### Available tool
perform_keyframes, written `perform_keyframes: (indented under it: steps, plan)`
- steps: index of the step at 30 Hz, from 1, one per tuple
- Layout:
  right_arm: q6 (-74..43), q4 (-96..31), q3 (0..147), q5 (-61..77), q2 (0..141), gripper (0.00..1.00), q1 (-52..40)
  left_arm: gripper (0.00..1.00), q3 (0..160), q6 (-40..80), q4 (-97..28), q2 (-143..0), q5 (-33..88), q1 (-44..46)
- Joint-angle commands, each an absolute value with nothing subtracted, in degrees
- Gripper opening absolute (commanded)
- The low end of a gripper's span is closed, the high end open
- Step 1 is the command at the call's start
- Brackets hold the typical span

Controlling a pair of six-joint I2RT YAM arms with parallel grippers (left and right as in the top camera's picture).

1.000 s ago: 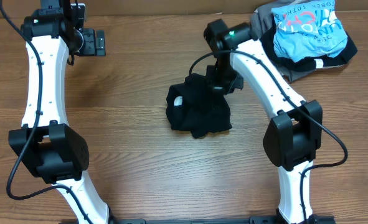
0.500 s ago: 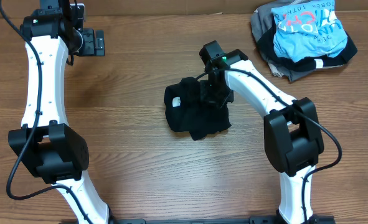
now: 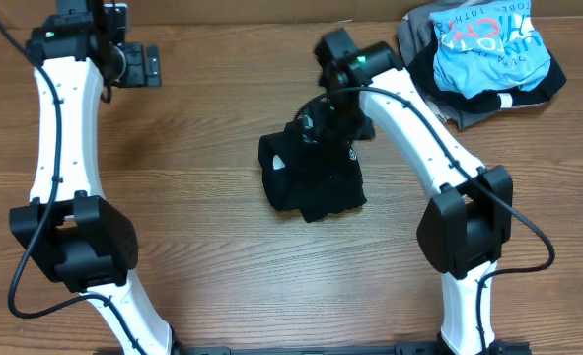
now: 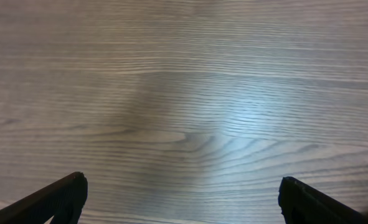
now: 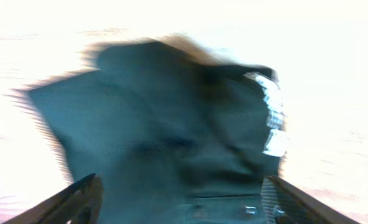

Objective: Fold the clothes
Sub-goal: 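Grasp the folded black bundle with the right gripper and lift it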

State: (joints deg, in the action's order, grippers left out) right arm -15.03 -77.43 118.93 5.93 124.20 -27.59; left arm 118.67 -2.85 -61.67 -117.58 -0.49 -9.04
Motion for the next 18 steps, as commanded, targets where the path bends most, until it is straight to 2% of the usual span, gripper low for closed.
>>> perform_keyframes:
  steps: [1, 6, 9, 13, 18]
  plan:
    - [-14.4, -77.2, 120.0, 4.5, 122.9, 0.88, -33.6, 1.0, 119.7, -1.0, -61.5, -117.9, -0.4, -11.7]
    - [-15.0, -75.2, 118.1, 0.6, 125.6, 0.87, -39.4, 1.0, 119.7, -1.0, -61.7, -117.9, -0.4, -12.9]
    - [-15.0, -74.8, 117.0, 0.7, 128.4, 0.82, -40.9, 1.0, 119.7, -1.1, -62.2, -117.9, -0.4, -12.9]
    - [-15.0, -75.0, 114.6, 0.7, 131.2, 0.74, -40.8, 1.0, 119.7, -1.1, -62.4, -117.9, -0.4, -12.9]
    - [-15.0, -73.3, 110.0, 0.7, 132.4, 0.74, -38.8, 1.0, 119.7, -1.1, -62.7, -117.9, -0.4, -12.9]
